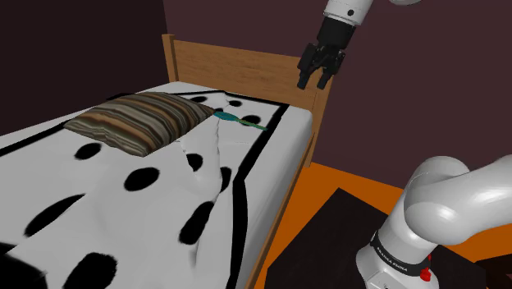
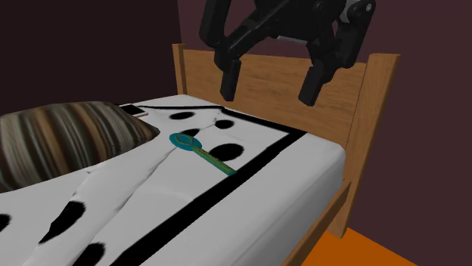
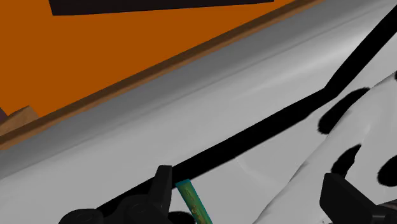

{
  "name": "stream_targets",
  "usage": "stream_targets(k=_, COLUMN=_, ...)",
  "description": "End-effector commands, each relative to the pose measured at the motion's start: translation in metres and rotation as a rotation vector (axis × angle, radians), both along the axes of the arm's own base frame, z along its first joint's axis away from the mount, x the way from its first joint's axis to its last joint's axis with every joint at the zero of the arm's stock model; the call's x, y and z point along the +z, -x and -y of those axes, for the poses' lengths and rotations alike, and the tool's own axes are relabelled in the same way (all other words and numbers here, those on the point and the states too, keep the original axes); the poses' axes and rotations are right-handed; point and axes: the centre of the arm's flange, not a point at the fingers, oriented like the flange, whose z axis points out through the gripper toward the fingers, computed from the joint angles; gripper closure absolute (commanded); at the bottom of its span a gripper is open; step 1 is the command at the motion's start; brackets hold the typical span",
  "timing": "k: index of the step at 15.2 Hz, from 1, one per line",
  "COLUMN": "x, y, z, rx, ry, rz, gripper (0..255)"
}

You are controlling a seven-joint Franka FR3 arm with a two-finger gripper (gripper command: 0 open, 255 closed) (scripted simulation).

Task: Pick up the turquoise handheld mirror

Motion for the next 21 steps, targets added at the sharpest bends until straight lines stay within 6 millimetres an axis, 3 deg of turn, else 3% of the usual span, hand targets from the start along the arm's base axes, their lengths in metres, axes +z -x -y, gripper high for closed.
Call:
stream_targets(k=1, x=0.0, y=0.0, z=0.0, rx=0.0, ry=0.0, rz=0.0, gripper=0)
stream_targets(k=21, x=-0.126, y=-0.244, z=-0.011, rx=0.228, ry=0.082, rz=-0.067, gripper=0)
